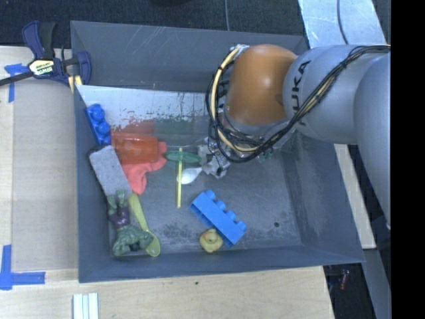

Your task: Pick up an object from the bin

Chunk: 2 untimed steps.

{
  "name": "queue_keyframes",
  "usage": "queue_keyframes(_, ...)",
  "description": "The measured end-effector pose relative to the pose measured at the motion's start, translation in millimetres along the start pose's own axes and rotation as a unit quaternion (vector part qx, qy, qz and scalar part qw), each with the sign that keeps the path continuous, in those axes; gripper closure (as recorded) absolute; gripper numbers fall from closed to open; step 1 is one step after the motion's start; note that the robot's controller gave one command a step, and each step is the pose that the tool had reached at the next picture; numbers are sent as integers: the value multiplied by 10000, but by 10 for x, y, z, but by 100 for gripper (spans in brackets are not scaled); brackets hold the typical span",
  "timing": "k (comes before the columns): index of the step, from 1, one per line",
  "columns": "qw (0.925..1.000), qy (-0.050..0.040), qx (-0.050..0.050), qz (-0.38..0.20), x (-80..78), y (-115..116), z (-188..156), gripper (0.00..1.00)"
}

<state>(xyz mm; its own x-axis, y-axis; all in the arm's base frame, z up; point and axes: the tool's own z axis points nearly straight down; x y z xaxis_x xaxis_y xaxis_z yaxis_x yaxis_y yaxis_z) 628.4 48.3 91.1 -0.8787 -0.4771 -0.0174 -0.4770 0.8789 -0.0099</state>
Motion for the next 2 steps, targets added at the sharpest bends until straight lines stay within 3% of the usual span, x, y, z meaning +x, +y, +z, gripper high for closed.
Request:
queue_keyframes(1,9982,5,-5,593,38,-22,-524,100)
queue_keyframes(2,9798,-23,5,2000,185,-9,-595,100)
